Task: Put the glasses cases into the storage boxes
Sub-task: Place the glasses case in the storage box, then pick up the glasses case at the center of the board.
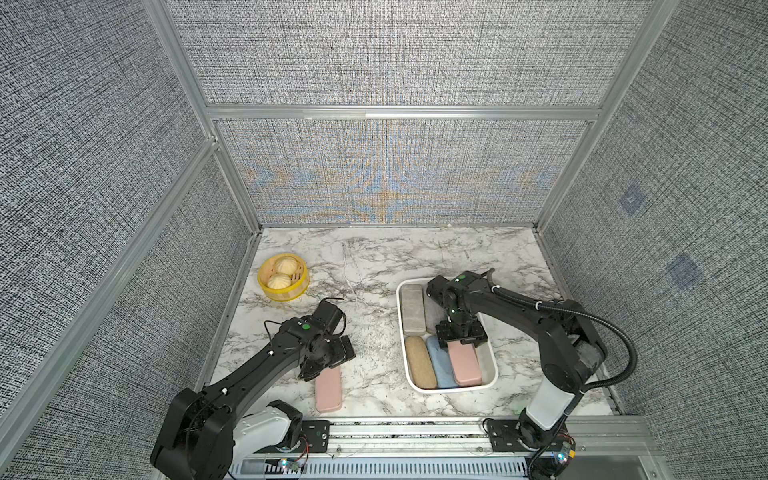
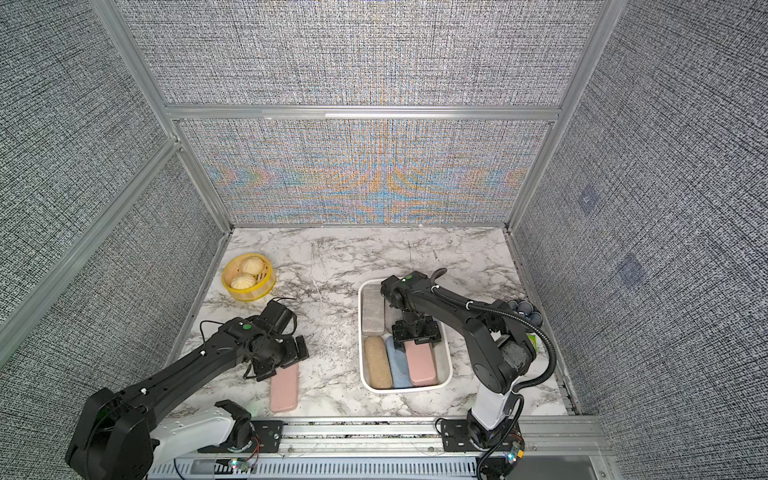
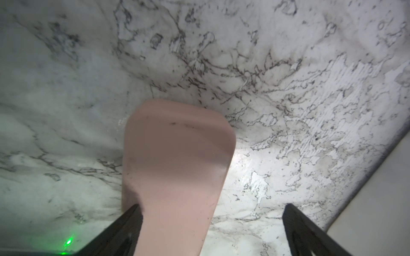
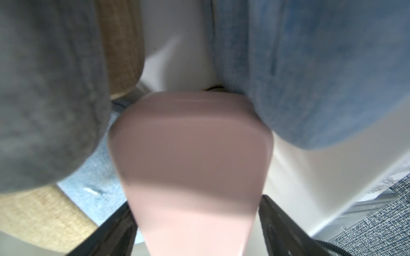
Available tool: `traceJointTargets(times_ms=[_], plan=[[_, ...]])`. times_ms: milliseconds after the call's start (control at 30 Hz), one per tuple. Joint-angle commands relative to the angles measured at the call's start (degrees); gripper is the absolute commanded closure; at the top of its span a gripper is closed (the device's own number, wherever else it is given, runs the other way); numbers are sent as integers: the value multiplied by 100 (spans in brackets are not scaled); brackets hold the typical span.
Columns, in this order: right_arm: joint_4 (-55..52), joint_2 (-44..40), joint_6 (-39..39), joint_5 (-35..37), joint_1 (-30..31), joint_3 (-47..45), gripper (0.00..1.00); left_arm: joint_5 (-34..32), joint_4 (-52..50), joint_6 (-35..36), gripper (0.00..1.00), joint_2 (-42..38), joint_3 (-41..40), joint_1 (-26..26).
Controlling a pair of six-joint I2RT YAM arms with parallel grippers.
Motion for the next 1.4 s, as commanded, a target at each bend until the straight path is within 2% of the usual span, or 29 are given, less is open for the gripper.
traceJointTargets(times_ms=[0,233,433,500,600,767,900,1200,1367], plan=[[-204,-212,105,137,21,43,6,-19,-83,-100,1,-3,-38,-28],[-862,-1138,377,354,270,515,3,-71,-177,-215,1,95,-104,-124],[-1186,-1853,757,391,438,849,3,3,-177,-221,9,452,-80,-154],[-1277,-1985,836,416,462,887,4,21,-371,-193,8,459,-85,-177],[-1295,-2196,920,461,473,782,4,-95,-707,-137,1,152,-154,-221],[-1256,-2365,1015,427,491,533,3,-234,-1137,-373,1,-519,-119,-221],[-1221,-2416,1045,427,500,492,3,-509,-1421,-511,1,-678,-12,-221],[-1341,-2621,1099,497,500,518,3,21,-691,-359,1,29,-315,-221],[-1357,-2706,1107,445,500,475,4,149,-400,-178,5,354,-212,-221]])
